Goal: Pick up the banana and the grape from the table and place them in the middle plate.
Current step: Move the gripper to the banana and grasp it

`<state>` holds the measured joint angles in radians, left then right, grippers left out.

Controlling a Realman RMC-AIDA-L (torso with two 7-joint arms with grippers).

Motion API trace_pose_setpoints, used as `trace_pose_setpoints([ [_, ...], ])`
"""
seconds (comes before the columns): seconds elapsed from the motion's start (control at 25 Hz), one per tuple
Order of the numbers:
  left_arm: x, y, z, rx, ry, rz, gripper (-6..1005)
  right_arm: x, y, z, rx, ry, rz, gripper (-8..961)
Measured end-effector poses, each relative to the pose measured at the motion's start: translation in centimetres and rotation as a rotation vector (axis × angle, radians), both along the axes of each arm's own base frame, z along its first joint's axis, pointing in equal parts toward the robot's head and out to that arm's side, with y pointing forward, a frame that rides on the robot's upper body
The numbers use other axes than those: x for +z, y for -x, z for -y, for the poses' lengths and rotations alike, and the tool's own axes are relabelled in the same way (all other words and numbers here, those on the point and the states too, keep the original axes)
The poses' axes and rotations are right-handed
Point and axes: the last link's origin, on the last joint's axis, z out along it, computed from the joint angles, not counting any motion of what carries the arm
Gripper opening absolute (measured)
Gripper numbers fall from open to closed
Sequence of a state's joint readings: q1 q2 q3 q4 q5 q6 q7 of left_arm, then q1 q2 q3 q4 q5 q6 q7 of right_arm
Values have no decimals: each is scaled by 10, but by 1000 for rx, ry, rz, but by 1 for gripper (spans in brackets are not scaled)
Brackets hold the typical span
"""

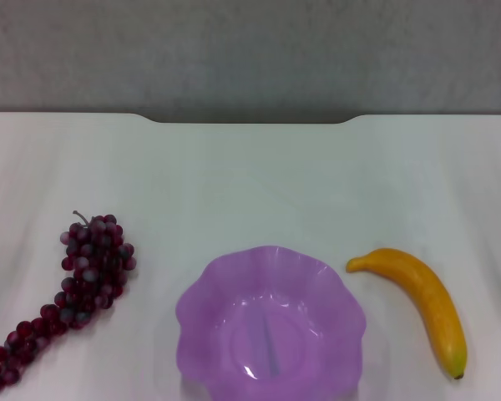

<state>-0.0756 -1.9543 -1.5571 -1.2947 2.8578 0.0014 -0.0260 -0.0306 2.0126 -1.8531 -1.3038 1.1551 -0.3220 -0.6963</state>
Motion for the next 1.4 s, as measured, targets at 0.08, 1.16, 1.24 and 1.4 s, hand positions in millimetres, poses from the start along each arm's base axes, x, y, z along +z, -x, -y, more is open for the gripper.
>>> trace_pose_setpoints([
  [0.08,0,0,0,1,0,0,615,0,0,0,-1,0,0,679],
  [1.16,1,-26,-3,61,94,6,615,23,-21,-7,-90,301,-225,678],
  [1.24,0,-29,-4,60,97,-3,615,23,-21,-9,-95,322,-232,678],
  [1.4,1,-31,-2,68,89,-21,615,13,-22,-24,-149,440,-212,679],
])
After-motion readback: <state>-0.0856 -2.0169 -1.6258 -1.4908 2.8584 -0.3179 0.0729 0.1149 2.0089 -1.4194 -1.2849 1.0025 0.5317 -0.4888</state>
